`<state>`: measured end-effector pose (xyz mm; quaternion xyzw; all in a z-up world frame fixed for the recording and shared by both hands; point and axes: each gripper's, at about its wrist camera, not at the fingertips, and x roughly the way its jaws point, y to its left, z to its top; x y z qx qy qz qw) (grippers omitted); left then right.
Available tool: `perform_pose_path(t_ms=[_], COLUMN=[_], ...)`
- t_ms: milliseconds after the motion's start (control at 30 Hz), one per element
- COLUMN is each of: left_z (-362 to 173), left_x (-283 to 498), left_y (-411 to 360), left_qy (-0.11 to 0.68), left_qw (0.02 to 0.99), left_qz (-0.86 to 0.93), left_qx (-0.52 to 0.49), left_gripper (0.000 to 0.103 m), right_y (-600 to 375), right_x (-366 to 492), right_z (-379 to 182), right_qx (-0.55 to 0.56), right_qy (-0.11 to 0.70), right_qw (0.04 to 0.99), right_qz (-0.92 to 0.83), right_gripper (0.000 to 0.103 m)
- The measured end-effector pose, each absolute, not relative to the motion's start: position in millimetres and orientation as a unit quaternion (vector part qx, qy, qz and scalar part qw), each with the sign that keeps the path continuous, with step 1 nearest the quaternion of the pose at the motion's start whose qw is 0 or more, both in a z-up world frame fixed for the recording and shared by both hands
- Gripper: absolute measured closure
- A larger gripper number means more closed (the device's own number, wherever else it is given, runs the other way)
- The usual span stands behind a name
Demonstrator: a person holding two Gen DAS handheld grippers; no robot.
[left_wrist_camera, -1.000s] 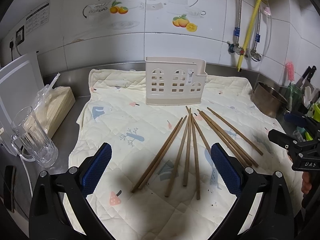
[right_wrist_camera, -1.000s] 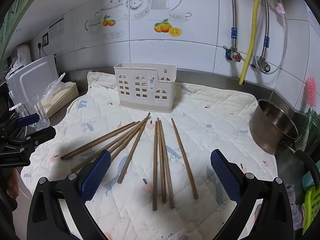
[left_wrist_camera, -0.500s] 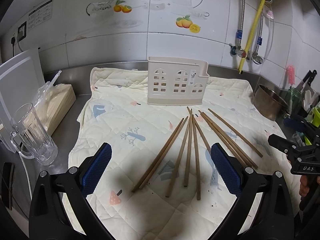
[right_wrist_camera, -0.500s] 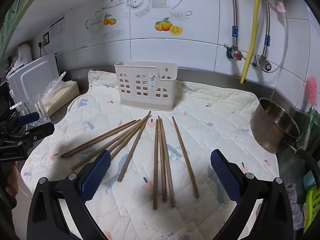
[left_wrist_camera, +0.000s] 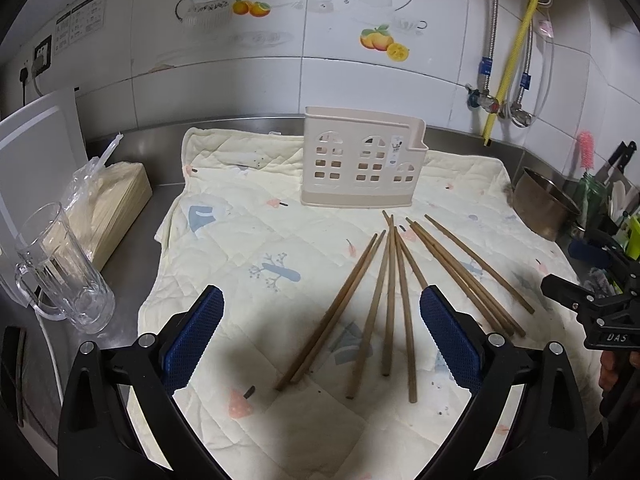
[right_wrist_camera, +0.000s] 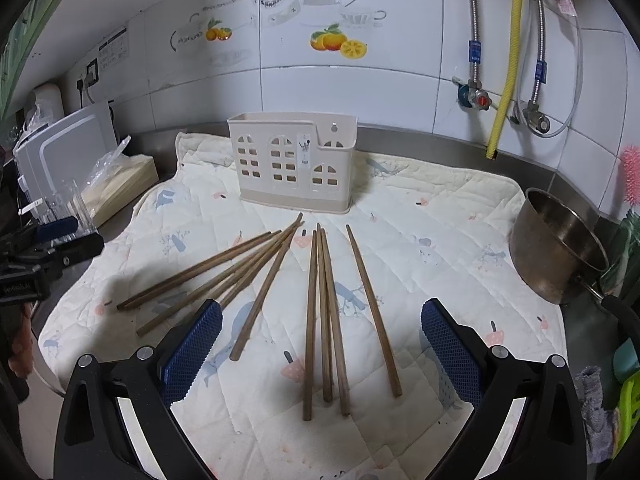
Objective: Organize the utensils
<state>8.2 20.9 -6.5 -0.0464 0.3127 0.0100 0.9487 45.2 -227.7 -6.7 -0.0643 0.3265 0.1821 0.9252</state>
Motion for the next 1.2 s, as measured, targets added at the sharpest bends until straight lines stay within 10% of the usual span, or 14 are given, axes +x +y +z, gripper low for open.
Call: perform_pose_path(t_ms=[867, 1200], left_z=[-74, -90], left_x=[43, 57], left_y=[47, 44], left_qy=[0.426, 0.459], left_qw=[0.898, 0.879], left_qz=[-0.107, -0.129], left_qx=[-0.015, 0.022], left_gripper=[0.081, 0.088], right_y=[-257, -261], right_x=[73, 84], right_z=[-43, -52], right_qx=[-0.057, -0.053], right_qy=[0.379, 0.393], right_qw=[0.907, 0.901], right_qz=[0.174, 0.173], right_gripper=[0.023, 0.033])
